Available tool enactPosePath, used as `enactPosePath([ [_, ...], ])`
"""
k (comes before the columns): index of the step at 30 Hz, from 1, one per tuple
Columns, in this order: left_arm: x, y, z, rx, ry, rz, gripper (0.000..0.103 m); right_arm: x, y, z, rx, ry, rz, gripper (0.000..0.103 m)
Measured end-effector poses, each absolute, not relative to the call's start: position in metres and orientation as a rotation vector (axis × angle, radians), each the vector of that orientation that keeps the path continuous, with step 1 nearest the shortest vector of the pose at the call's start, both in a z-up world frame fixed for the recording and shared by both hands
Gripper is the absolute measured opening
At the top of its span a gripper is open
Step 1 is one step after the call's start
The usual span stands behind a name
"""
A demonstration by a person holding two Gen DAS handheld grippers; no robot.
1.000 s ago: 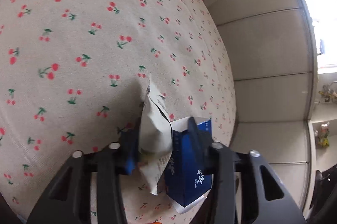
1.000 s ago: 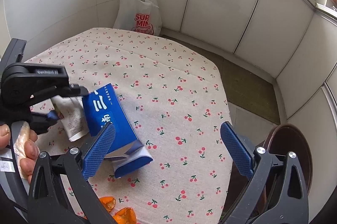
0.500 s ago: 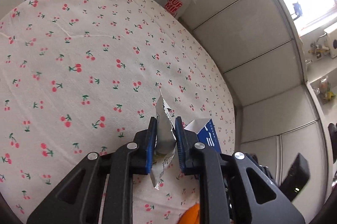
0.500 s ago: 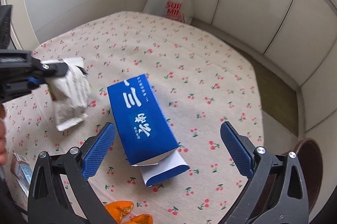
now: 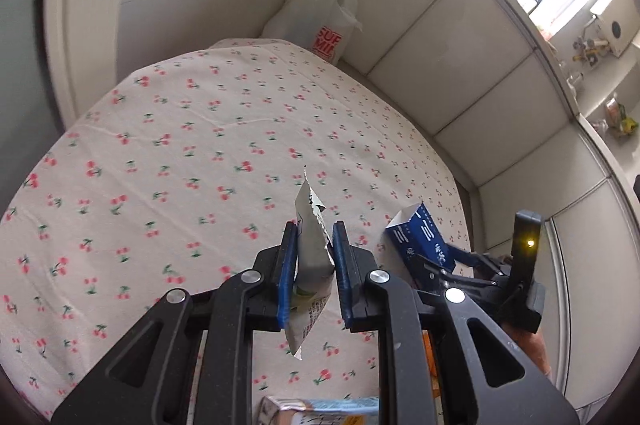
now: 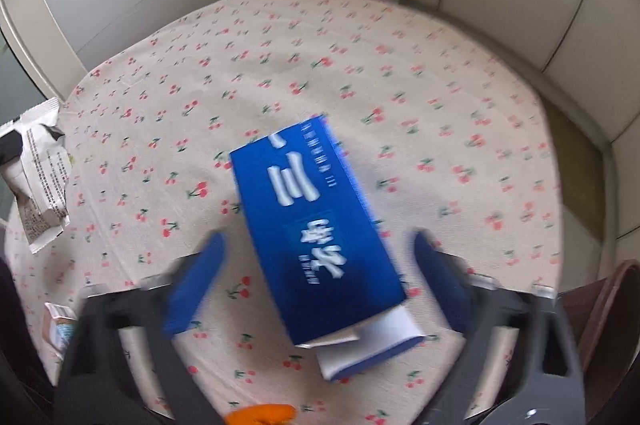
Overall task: Collect trash
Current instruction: 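Grasp the blue box with the right gripper and lift it while the left holds the wrapper, then carry the blue box over the brown bin and open the right gripper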
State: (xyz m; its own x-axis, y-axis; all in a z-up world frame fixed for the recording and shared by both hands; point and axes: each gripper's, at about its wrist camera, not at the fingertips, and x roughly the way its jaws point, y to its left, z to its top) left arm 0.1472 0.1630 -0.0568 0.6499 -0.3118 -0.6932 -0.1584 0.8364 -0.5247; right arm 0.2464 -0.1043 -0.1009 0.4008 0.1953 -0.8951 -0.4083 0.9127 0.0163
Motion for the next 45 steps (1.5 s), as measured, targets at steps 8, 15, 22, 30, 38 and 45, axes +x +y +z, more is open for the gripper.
enactPosePath([
  [8,0.134,0.169,-0.06,-0.642,0.856,-0.082,0.018,0.239,-0.098,-0.09,-0.142,1.063,0.395,0.054],
  [15,0.136,0.159,-0.045,-0.637,0.822,-0.107,0.018,0.219,-0.098,-0.035,-0.086,0.892,0.403,0.054],
  [22,0.146,0.129,-0.019,-0.612,0.786,-0.17,0.018,0.196,-0.12,0.01,-0.063,0.72,0.316,0.054],
  [30,0.158,0.079,0.004,-0.564,0.77,-0.246,0.018,0.178,-0.188,0.043,0.034,0.582,0.162,0.054],
  [38,0.167,0.011,0.023,-0.504,0.764,-0.332,0.018,0.159,-0.276,0.058,0.158,0.475,-0.07,0.055],
  [45,0.177,-0.065,0.032,-0.445,0.771,-0.432,0.018,0.152,-0.366,0.041,0.255,0.494,-0.385,0.055],
])
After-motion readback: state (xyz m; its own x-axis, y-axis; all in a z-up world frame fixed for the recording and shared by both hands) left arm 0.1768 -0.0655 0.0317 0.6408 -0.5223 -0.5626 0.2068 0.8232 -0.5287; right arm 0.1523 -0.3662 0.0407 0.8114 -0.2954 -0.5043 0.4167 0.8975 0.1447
